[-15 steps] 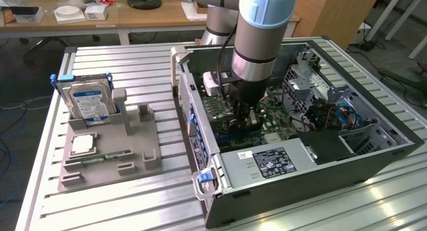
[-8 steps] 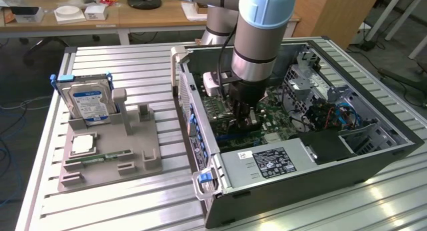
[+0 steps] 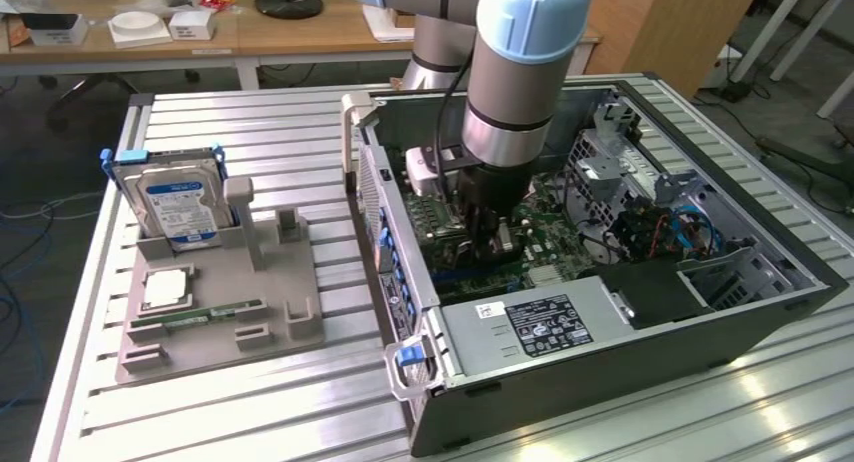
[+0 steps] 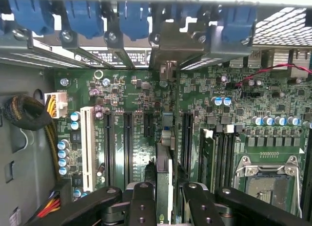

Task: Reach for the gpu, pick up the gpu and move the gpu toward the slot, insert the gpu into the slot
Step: 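Insert the gpu into the slot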

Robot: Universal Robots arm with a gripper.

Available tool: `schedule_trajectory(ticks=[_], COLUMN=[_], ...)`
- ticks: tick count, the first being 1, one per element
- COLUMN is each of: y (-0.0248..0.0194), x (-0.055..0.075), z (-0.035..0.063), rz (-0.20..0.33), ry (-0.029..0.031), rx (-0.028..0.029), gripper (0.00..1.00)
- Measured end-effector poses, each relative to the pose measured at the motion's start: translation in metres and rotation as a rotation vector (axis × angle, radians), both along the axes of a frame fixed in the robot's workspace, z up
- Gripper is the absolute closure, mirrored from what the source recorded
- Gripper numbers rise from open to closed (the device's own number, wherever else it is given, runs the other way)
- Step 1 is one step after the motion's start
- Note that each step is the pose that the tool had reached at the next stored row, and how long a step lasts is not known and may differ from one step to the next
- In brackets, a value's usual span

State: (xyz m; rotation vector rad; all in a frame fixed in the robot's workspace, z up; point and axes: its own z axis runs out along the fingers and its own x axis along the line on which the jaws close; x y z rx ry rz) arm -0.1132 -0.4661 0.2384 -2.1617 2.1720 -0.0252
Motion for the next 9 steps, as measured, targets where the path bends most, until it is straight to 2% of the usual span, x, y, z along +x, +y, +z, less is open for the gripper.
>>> schedule_trajectory(ticks=[9], y=[0.0], x=[0.0], z=[-0.0005], rz=[0.0], ry=[0.0], rx=[0.0002], gripper=[0.74])
